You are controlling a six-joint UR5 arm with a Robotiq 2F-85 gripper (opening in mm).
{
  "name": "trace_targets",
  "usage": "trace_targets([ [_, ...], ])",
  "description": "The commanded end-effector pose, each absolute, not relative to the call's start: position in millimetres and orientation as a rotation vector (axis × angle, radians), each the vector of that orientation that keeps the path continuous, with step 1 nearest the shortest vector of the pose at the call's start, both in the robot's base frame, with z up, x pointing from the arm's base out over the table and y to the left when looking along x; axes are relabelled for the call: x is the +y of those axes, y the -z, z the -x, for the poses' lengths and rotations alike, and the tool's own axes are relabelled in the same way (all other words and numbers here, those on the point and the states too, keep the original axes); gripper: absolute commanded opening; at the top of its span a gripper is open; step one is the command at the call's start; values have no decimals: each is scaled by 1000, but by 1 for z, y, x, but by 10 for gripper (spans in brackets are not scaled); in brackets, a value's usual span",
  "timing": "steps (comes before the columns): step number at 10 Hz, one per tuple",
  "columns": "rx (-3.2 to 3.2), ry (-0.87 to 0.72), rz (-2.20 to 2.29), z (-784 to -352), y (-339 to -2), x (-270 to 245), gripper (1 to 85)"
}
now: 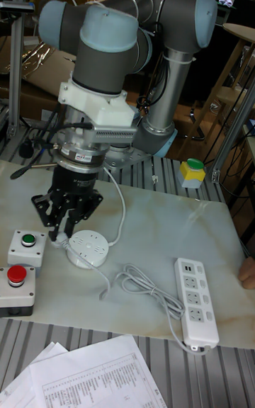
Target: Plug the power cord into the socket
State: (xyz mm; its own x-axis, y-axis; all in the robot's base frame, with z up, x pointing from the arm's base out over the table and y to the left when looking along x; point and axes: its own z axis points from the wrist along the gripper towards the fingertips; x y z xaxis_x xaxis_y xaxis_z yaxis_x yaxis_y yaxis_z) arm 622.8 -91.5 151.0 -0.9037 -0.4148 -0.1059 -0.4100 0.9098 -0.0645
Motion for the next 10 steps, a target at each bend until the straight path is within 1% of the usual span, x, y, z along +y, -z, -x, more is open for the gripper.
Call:
trace_targets([
  [1, 2994, -68, 313, -608, -152, -56, 10],
  [4, 2998, -137, 67, -604, -143, -40, 10],
  [5, 2990, -108, 36, -605, -138, -44, 10],
  [7, 2975, -107, -19, -605, -121, -46, 10],
  [10, 2979, -67, -18, -600, -118, -46, 10],
])
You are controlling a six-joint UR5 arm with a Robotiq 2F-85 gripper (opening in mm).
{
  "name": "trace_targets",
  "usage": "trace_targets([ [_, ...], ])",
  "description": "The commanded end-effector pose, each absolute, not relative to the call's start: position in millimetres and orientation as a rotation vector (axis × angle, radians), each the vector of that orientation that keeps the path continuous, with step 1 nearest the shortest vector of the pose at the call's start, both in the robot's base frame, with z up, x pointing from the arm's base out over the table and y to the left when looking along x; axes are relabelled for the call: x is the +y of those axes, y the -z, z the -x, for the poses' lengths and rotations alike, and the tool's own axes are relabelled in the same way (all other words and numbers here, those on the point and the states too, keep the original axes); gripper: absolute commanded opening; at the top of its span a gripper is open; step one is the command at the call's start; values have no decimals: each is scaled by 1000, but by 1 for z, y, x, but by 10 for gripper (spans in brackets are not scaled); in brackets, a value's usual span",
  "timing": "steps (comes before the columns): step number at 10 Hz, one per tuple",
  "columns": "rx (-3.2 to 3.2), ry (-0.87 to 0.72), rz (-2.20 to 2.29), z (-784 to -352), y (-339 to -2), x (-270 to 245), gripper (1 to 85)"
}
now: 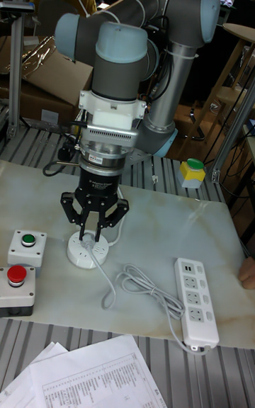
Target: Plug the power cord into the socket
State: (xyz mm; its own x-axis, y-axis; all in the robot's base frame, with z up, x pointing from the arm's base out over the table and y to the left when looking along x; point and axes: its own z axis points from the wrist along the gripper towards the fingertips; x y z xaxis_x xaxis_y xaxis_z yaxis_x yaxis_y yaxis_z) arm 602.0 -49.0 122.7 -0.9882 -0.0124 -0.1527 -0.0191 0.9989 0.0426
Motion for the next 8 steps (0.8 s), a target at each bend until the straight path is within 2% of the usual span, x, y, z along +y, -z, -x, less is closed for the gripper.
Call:
trace_targets([
  [1, 2980, 1, 92, -600, -118, -56, 10],
  [4, 2957, 75, 454, -601, -121, -66, 10],
  [6, 2944, 24, 550, -602, -125, -63, 10],
  [8, 2924, 60, 632, -606, -126, -71, 10],
])
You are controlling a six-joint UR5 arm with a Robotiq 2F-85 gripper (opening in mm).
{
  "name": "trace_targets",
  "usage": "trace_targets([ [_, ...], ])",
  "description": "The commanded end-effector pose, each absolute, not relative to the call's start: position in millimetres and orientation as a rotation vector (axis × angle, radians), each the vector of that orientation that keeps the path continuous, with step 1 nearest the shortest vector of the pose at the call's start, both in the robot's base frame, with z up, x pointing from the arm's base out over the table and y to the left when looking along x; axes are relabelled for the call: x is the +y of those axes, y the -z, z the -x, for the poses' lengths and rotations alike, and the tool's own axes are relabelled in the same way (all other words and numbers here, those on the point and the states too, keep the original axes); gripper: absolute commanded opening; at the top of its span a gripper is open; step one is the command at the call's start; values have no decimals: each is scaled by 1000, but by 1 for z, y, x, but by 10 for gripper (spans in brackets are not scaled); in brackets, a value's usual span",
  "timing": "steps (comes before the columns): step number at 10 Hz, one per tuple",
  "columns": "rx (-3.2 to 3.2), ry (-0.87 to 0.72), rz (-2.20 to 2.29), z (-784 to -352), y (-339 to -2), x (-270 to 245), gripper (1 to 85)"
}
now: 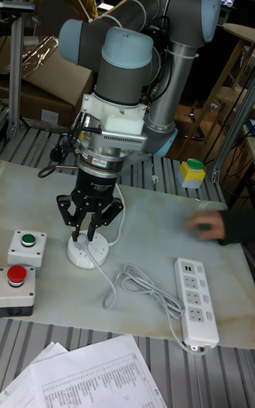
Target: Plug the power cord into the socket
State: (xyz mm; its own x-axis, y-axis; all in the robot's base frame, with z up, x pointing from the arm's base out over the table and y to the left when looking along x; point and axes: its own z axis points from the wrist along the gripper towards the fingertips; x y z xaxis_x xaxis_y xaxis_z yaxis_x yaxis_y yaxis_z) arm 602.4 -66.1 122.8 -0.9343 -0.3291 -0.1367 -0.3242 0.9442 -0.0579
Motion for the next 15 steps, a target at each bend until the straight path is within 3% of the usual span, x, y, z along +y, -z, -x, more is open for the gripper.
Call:
trace_targets([
  [1, 2906, 108, 700, -610, -127, -81, 10],
  [7, 2839, 247, 843, -628, -131, -112, 10],
  [11, 2826, 245, 867, -630, -132, -116, 10],
  [15, 2769, 291, 898, -659, -130, -128, 10],
])
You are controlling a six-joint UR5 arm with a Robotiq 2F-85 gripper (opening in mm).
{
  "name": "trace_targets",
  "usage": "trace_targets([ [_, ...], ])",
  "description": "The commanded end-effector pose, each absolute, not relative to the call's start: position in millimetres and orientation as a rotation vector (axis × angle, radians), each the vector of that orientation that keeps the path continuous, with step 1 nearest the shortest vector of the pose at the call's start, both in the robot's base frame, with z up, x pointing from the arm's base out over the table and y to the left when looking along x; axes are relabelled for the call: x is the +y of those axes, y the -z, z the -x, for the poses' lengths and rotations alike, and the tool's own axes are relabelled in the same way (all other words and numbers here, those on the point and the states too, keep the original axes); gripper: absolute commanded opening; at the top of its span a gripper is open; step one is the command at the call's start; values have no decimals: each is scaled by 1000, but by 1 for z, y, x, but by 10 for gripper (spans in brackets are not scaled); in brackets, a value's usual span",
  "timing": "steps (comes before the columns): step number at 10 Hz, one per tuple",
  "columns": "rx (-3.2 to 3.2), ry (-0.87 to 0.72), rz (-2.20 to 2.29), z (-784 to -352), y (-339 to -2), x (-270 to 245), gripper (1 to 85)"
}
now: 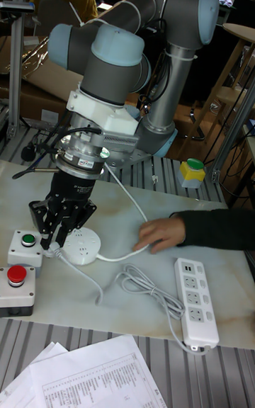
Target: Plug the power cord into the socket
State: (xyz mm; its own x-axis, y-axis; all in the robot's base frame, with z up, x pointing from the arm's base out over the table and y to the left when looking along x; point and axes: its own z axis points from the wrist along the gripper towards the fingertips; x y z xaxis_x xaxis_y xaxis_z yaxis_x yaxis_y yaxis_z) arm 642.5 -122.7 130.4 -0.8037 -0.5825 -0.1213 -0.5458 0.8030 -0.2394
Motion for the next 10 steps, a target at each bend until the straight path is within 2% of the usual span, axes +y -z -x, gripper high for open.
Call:
trace_targets([
  [1, 2796, 214, 885, -649, -128, -114, 10],
  [6, 2876, 42, 807, -603, -132, -75, 10],
  [10, 2883, 69, 809, -598, -125, -69, 10],
])
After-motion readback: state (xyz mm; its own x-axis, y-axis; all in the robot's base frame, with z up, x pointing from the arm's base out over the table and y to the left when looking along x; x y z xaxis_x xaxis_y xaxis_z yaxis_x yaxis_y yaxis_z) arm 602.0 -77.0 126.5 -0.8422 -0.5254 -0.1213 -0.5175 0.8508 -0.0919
